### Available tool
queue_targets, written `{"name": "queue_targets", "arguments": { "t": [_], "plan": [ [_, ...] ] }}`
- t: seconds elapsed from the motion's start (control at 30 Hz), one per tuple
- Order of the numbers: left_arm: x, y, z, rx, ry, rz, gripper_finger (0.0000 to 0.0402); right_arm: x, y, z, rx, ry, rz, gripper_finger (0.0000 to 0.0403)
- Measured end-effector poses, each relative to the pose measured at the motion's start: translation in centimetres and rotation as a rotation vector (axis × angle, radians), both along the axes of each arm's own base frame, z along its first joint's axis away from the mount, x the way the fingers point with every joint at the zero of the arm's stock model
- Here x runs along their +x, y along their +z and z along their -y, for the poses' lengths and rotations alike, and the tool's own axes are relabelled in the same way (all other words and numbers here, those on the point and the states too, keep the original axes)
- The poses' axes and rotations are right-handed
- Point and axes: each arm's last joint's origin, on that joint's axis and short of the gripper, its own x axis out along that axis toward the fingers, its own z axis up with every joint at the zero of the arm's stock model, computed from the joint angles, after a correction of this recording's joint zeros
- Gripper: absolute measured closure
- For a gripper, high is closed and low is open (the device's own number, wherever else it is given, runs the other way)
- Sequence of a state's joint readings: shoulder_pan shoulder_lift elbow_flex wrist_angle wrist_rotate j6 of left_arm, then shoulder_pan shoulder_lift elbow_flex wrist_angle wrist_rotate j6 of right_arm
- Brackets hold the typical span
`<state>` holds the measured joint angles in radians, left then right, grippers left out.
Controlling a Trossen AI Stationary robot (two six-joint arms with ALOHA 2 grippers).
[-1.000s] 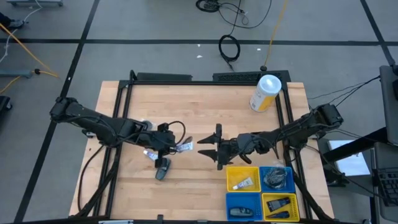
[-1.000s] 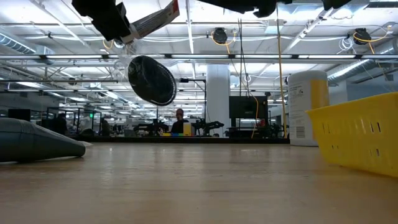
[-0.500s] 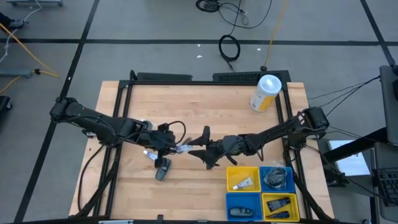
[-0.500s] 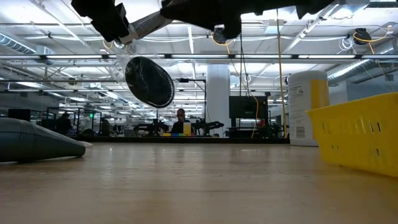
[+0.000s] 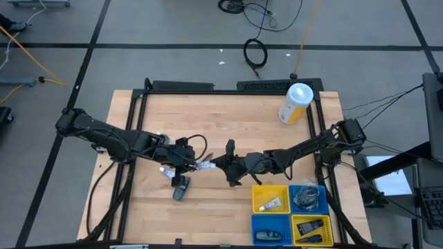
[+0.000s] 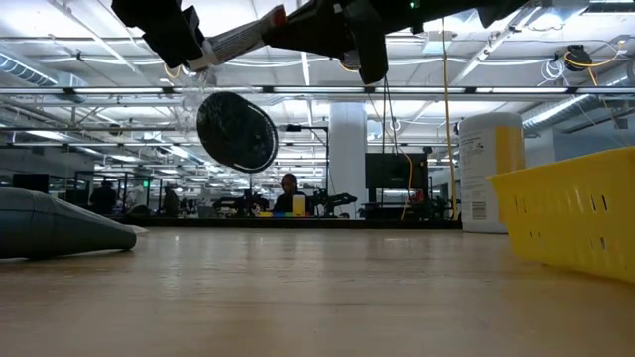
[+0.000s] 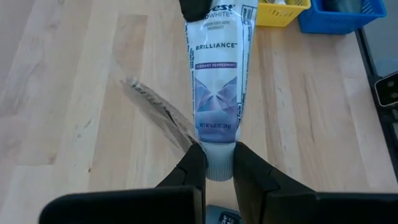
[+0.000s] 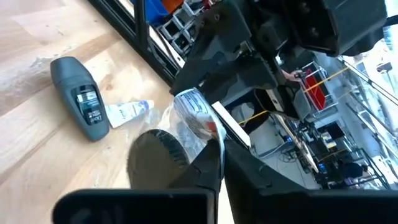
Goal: Pick & Place Travel size toiletries
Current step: Put the white toothpaste into the top yellow bin
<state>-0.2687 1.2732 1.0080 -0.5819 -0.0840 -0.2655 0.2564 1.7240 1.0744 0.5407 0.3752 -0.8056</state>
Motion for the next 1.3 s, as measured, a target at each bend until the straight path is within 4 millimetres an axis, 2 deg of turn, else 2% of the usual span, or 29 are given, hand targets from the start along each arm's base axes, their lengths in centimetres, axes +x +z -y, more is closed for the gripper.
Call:
{"name": "queue_targets", "arguments": {
  "t": [0.37, 0.53, 0.83, 1.03, 1.3],
  "plan": [
    [0.0, 0.0, 0.0, 0.005, 0.002, -0.005, 0.0357, 0.0, -0.1, 0.0, 0.024, -0.020, -0.009, 0.0401],
    [0.0, 0.0, -0.1, -0.003, 0.037, -0.005, 0.0321, -0.1, -0.2, 0.0, 0.036, -0.024, -0.015, 0.0402],
    [0.0, 0.0, -0.1, -0.011, 0.060, -0.007, 0.0248, -1.0, 1.1, 0.3, 0.074, -0.037, -0.026, 0.0402],
    [-0.1, -0.1, -0.1, -0.008, 0.058, -0.012, 0.0228, -2.1, 1.6, 0.2, 0.122, -0.050, -0.104, 0.0403],
    [-0.1, -0.1, -0.1, -0.007, 0.058, -0.018, 0.0227, -5.9, 2.0, -2.0, 0.196, -0.104, -0.298, 0.0403]
  ]
}}
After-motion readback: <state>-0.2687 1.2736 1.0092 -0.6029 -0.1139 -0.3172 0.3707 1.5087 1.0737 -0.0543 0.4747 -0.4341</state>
